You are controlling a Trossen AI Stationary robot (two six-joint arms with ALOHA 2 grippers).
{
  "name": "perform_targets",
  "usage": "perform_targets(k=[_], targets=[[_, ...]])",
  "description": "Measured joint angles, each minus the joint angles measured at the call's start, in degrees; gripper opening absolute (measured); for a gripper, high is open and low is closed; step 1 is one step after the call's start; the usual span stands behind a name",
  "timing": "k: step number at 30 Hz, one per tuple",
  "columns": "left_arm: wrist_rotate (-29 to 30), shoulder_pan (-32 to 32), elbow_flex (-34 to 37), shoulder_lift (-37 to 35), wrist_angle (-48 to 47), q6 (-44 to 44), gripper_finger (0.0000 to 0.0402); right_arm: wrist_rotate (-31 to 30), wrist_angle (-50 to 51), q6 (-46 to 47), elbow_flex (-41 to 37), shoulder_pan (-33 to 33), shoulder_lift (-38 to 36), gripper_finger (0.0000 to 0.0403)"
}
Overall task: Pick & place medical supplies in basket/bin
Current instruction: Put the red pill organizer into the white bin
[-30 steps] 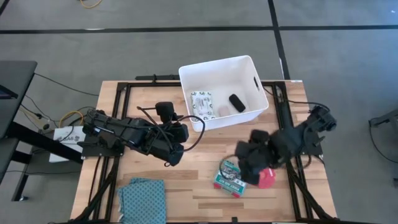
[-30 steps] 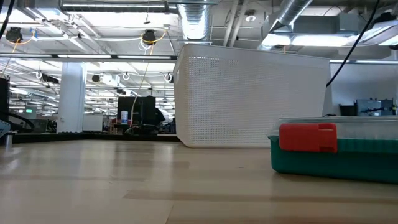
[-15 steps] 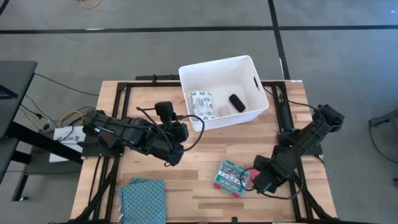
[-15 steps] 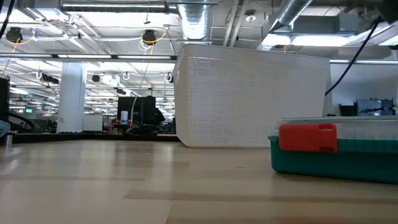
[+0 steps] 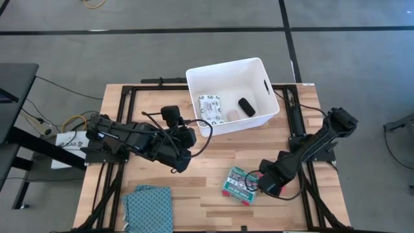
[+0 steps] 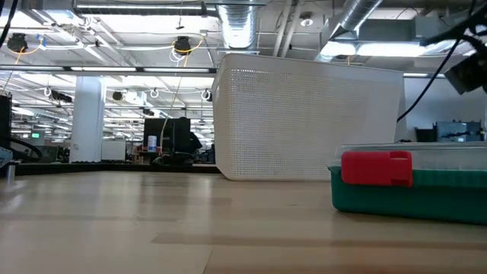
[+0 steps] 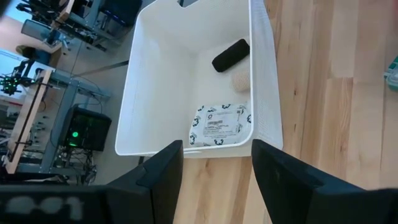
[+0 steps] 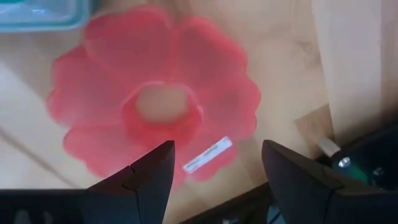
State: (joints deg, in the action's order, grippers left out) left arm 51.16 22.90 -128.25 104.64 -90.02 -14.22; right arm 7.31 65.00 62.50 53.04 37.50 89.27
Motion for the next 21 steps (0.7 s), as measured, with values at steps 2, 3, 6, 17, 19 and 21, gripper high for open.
perform_targets(k=[2,3,6,17,19,21], targets=[[0.0,0.0,0.0,0.0,0.0,0.0,0.0182,-0.37,-0.38,-0.67,-1.18,-0.7,0.0,0.0236],[0.0,0.0,0.0,0.0,0.02,0.0,0.0182,-0.93,-0.51,-1.51,-1.59,-1.03,0.0,0.0236],[0.0,0.0,0.0,0.0,0.0,0.0,0.0182,-2.26,-2.28,-5.42,-2.63,-1.94,0.0,0.0236],[-1.68,0.0,0.0,0.0,0.02,0.0,0.0182,-1.84,-7.81,-14.85,-5.6,-4.42,0.02,0.0235],[-1.68,0.0,0.0,0.0,0.0,0.0,0.0182,-2.19,-7.85,-15.96,-5.6,-4.63,0.02,0.0235],[-1.68,0.0,0.0,0.0,0.0,0.0,0.0182,-2.56,-7.88,-17.19,-5.6,-4.64,0.02,0.0235]])
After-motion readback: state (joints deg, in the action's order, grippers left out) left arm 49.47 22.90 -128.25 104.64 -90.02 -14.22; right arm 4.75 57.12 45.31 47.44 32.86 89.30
